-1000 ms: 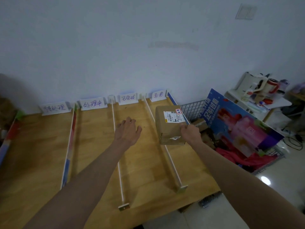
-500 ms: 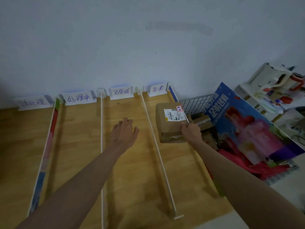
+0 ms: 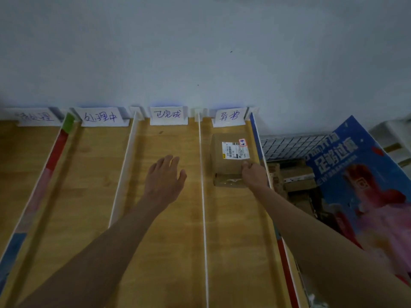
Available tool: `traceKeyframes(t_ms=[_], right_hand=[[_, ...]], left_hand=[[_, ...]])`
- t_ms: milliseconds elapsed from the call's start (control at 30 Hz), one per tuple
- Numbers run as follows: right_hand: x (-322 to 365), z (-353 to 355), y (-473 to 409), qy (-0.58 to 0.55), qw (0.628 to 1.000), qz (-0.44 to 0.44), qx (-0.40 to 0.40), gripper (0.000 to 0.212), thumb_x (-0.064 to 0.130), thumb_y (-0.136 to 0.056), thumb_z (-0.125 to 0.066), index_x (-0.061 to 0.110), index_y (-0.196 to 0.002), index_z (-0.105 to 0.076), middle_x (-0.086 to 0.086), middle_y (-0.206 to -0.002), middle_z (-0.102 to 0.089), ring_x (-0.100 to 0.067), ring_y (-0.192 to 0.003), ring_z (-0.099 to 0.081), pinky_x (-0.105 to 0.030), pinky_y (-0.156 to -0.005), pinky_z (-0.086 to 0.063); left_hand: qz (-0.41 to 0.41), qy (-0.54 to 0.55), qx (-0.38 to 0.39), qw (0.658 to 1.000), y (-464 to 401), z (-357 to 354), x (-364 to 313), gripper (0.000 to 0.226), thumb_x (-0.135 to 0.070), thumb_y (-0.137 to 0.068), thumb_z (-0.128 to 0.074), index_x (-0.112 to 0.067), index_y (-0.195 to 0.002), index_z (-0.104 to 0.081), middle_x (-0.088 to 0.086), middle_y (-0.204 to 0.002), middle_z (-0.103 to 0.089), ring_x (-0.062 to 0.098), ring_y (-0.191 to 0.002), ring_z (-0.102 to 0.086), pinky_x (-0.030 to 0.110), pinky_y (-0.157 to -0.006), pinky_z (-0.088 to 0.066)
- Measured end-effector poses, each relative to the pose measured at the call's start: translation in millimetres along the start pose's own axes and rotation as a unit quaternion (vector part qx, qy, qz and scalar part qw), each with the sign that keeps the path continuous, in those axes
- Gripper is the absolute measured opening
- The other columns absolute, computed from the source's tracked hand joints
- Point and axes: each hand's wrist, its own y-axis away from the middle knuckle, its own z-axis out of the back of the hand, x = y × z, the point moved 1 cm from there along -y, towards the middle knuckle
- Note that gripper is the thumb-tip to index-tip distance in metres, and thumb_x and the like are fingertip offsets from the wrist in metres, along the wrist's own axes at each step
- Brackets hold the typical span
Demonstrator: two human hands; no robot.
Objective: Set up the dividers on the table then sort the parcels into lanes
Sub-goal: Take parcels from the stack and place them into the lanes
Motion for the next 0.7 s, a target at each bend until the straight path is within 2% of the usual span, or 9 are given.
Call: traceKeyframes(t_ms=[100,267,400,600,700], right_hand=[[-1,-17,-30,-0.027,0.999,0.003,0.017,0.049,0.041,-0.104,-0.034,0.0,-0.115,-0.059,-0.018,-0.115,-0.059,-0.027,-0.094,-0.057,-0.037,-0.082,-0.049],[7,-35,-67,-0.043,0.999,0.006,0.02,0.048,0.043,-0.103,-0.033,0.003,-0.115,-0.059,-0.017,-0.115,-0.059,-0.029,-0.099,-0.058,-0.047,-0.09,-0.051],[25,-46,-83,-0.035,0.999,0.014,0.03,0.05,0.042,-0.104,-0.031,0.002,-0.123,-0.054,-0.017,-0.12,-0.054,-0.028,-0.099,-0.056,-0.041,-0.085,-0.048],[39,-57,-93,-0.062,0.997,0.018,0.05,0.049,0.04,-0.104,-0.035,0.001,-0.129,-0.05,-0.019,-0.126,-0.054,-0.033,-0.11,-0.055,-0.049,-0.095,-0.048],[43,-47,-79,-0.042,0.997,0.048,0.036,0.047,0.035,-0.104,-0.037,0.004,-0.139,-0.042,-0.018,-0.133,-0.051,-0.034,-0.117,-0.052,-0.042,-0.095,-0.044]], left_hand=[[0.007,0.0,-0.001,1.0,-17,-10,-1,0.051,-0.039,-0.101,-0.04,-0.014,-0.145,-0.042,0.006,-0.15,-0.041,0.025,-0.138,-0.037,0.04,-0.112,-0.028],[0.025,0.017,-0.01,1.0,-42,-20,3,0.051,-0.038,-0.101,-0.041,-0.015,-0.147,-0.04,0.005,-0.152,-0.039,0.023,-0.141,-0.032,0.04,-0.114,-0.024],[0.037,0.015,-0.014,0.999,-48,-26,11,0.051,-0.039,-0.101,-0.039,-0.015,-0.146,-0.041,0.006,-0.152,-0.04,0.024,-0.141,-0.033,0.039,-0.114,-0.025],[0.045,0.006,-0.024,0.999,-44,-27,25,0.049,-0.037,-0.1,-0.043,-0.013,-0.142,-0.047,0.008,-0.147,-0.046,0.026,-0.136,-0.04,0.04,-0.111,-0.029],[0.054,0.015,-0.011,0.998,-38,-20,26,0.05,-0.036,-0.101,-0.044,-0.013,-0.145,-0.043,0.008,-0.151,-0.041,0.026,-0.139,-0.036,0.041,-0.113,-0.026]])
